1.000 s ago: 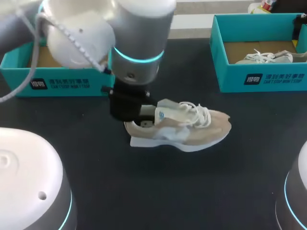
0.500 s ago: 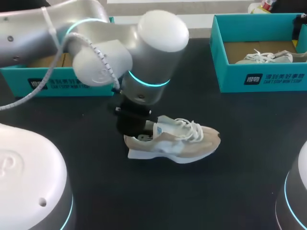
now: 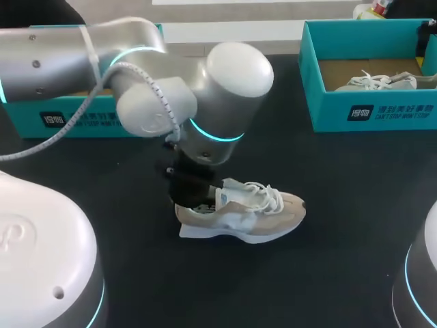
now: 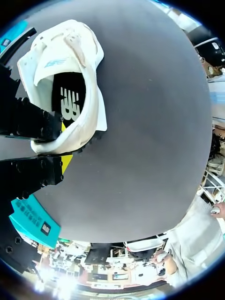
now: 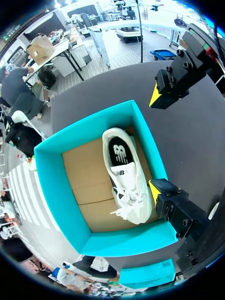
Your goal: Take the shoe out of the shoebox, open the shoe tongue, remove and reinsert the insole, then place the shoe into the shoebox
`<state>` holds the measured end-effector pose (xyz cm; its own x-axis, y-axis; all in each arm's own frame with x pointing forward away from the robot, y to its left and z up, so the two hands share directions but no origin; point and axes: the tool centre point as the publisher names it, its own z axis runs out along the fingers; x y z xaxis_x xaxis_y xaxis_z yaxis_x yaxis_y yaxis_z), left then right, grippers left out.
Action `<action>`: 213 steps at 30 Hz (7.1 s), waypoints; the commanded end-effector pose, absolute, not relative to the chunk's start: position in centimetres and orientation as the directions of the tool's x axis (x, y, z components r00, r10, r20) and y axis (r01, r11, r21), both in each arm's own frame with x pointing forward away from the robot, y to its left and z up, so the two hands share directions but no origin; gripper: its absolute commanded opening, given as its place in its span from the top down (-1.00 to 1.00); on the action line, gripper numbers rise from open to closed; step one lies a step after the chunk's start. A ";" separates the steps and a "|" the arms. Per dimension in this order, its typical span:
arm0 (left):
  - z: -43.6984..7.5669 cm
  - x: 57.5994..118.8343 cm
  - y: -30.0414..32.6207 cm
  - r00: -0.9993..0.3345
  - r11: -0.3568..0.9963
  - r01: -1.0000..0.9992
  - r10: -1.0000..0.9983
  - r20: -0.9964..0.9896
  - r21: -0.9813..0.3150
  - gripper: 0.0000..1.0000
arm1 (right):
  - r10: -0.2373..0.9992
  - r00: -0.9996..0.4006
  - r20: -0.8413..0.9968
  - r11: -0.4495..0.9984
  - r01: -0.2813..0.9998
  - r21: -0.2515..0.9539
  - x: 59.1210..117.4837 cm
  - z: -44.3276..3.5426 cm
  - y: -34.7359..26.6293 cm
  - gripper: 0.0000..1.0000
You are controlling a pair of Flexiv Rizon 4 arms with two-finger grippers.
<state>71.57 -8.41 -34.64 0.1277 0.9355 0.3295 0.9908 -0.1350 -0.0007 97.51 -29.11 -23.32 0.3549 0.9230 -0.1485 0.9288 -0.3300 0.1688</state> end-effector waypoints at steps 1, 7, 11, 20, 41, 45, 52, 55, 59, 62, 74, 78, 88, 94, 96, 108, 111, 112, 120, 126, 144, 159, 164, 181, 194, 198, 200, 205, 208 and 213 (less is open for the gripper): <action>-35.3 71.8 -8.5 0.120 -0.121 0.992 0.936 0.332 -0.017 1.00 | 0.923 0.355 -0.148 -0.330 0.929 0.170 97.5 -23.3 -29.1 -1.00; -35.1 71.5 -7.9 0.128 -0.125 0.992 0.943 0.307 -0.032 -1.00 | 0.923 0.355 -0.148 -0.330 0.929 0.170 97.5 -23.3 -29.1 -1.00; -33.6 71.3 -7.7 0.132 -0.128 0.991 0.960 0.247 -0.031 -1.00 | 0.923 0.355 -0.148 -0.330 0.929 0.170 97.5 -23.3 -29.1 -1.00; -29.5 70.7 -6.1 0.037 -0.029 0.992 0.997 0.065 -0.121 -1.00 | 0.923 0.355 -0.148 -0.330 0.929 0.170 97.5 -23.3 -29.1 -1.00; -26.7 71.0 -0.4 -0.424 0.296 0.828 0.886 -0.188 -0.475 -1.00 | 0.923 0.355 -0.148 -0.330 0.929 0.170 97.5 -23.3 -29.1 -1.00; -26.7 71.0 -0.4 -0.424 0.296 0.828 0.886 -0.188 -0.475 -1.00 | 0.923 0.355 -0.148 -0.330 0.929 0.170 97.5 -23.3 -29.1 -1.00; -28.7 70.9 3.7 -0.734 0.445 0.561 0.658 -0.171 -0.697 -1.00 | 0.923 0.355 -0.148 -0.330 0.929 0.170 97.5 -23.3 -29.1 -1.00; -29.5 70.6 5.1 -0.810 0.482 0.491 0.558 -0.177 -0.726 -1.00 | 0.923 0.355 -0.148 -0.330 0.929 0.170 97.5 -23.3 -29.1 -1.00; -30.5 70.4 6.4 -0.886 0.471 0.398 0.418 -0.198 -0.787 -1.00 | 0.923 0.355 -0.148 -0.330 0.929 0.170 97.5 -23.3 -29.1 -1.00; -31.0 70.3 7.4 -0.936 0.421 0.305 0.299 -0.187 -0.854 -1.00 | 0.923 0.355 -0.148 -0.330 0.929 0.170 97.5 -23.3 -29.1 -1.00; -31.5 70.3 11.0 -0.981 0.335 0.158 -0.050 -0.185 -0.929 -1.00 | 0.923 0.355 -0.148 -0.330 0.929 0.170 97.5 -23.3 -29.1 -1.00; -32.5 70.2 11.6 -0.986 0.306 0.093 -0.107 -0.131 -0.947 -1.00 | 0.923 0.355 -0.148 -0.330 0.929 0.170 97.5 -23.3 -29.1 -1.00; -36.2 69.3 12.9 -0.963 0.284 -0.034 -0.267 -0.045 -0.958 -1.00 | 0.923 0.355 -0.148 -0.330 0.929 0.170 97.5 -23.3 -29.1 -1.00; -36.2 68.9 12.9 -0.964 0.286 -0.057 -0.265 -0.021 -0.957 -1.00 | 0.923 0.355 -0.148 -0.330 0.929 0.170 97.5 -23.3 -29.1 -1.00; -35.8 68.9 12.8 -0.976 0.326 -0.059 -0.217 -0.014 -0.944 -1.00 | 0.923 0.355 -0.148 -0.330 0.929 0.170 97.5 -23.3 -29.1 -1.00; -33.6 69.5 12.8 -0.997 0.439 0.002 -0.071 -0.037 -0.898 -1.00 | 0.923 0.355 -0.148 -0.330 0.929 0.170 97.5 -23.3 -29.1 -1.00; -33.6 69.5 12.7 -0.997 0.447 -0.001 -0.066 -0.032 -0.894 -1.00 | 0.923 0.355 -0.148 -0.330 0.929 0.170 97.5 -23.3 -29.1 -1.00; -33.6 69.5 12.7 -0.997 0.447 -0.001 -0.066 -0.032 -0.894 -1.00 | 0.923 0.355 -0.148 -0.330 0.929 0.170 97.5 -23.3 -29.1 -1.00; -33.6 69.5 12.7 -0.997 0.447 -0.001 -0.066 -0.032 -0.894 -1.00 | 0.923 0.355 -0.148 -0.330 0.929 0.170 97.5 -23.3 -29.1 -1.00; -33.6 69.5 12.2 -0.995 0.421 -0.012 -0.092 -0.029 -0.907 -1.00 | 0.923 0.355 -0.148 -0.330 0.929 0.170 97.5 -23.3 -29.1 -1.00; -35.0 68.8 2.9 -0.997 0.387 0.015 -0.064 -0.043 -0.922 -1.00 | 0.923 0.355 -0.148 -0.330 0.929 0.170 97.5 -23.3 -29.1 -1.00; -36.8 68.7 -0.3 -0.995 0.383 0.017 -0.081 -0.052 -0.924 -1.00 | 0.923 0.355 -0.148 -0.330 0.929 0.170 97.5 -23.3 -29.1 -1.00; -36.8 68.7 -0.3 -0.995 0.383 0.017 -0.081 -0.052 -0.924 -1.00 | 0.923 0.355 -0.148 -0.330 0.929 0.170 97.5 -23.3 -29.1 -1.00; -37.6 68.7 -3.1 -0.993 0.398 0.028 -0.094 -0.071 -0.917 -1.00 | 0.923 0.355 -0.148 -0.330 0.929 0.170 97.5 -23.3 -29.1 -1.00; -39.0 70.0 -6.1 -0.995 0.438 0.032 -0.075 -0.072 -0.899 -1.00 | 0.923 0.355 -0.148 -0.330 0.929 0.170 97.5 -23.3 -29.1 -1.00; -39.8 70.2 -6.8 -0.994 0.443 0.024 -0.086 -0.069 -0.896 -1.00 | 0.923 0.355 -0.148 -0.330 0.929 0.170 97.5 -23.3 -29.1 -1.00; -40.1 70.3 -7.2 -0.994 0.448 0.025 -0.084 -0.070 -0.894 -1.00 | 0.923 0.355 -0.148 -0.330 0.929 0.170 97.5 -23.3 -29.1 -1.00; -40.2 70.6 -8.1 -0.993 0.450 0.027 -0.087 -0.074 -0.893 -1.00 | 0.923 0.355 -0.148 -0.330 0.929 0.170 97.5 -23.3 -29.1 -1.00; -40.4 70.7 -8.5 -0.994 0.454 0.027 -0.080 -0.070 -0.891 -1.00 | 0.923 0.355 -0.148 -0.330 0.929 0.170 97.5 -23.3 -29.1 -1.00; -40.7 70.4 -9.2 -0.997 0.447 0.014 -0.067 -0.049 -0.894 -1.00 | 0.923 0.355 -0.148 -0.330 0.929 0.170 97.5 -23.3 -29.1 -1.00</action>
<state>70.07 -8.64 -40.28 -0.9959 -0.0723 -0.0535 0.0157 0.4454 -0.8952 97.51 -29.11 -23.32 0.3549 0.9230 -0.1486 0.9288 -0.3300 0.1688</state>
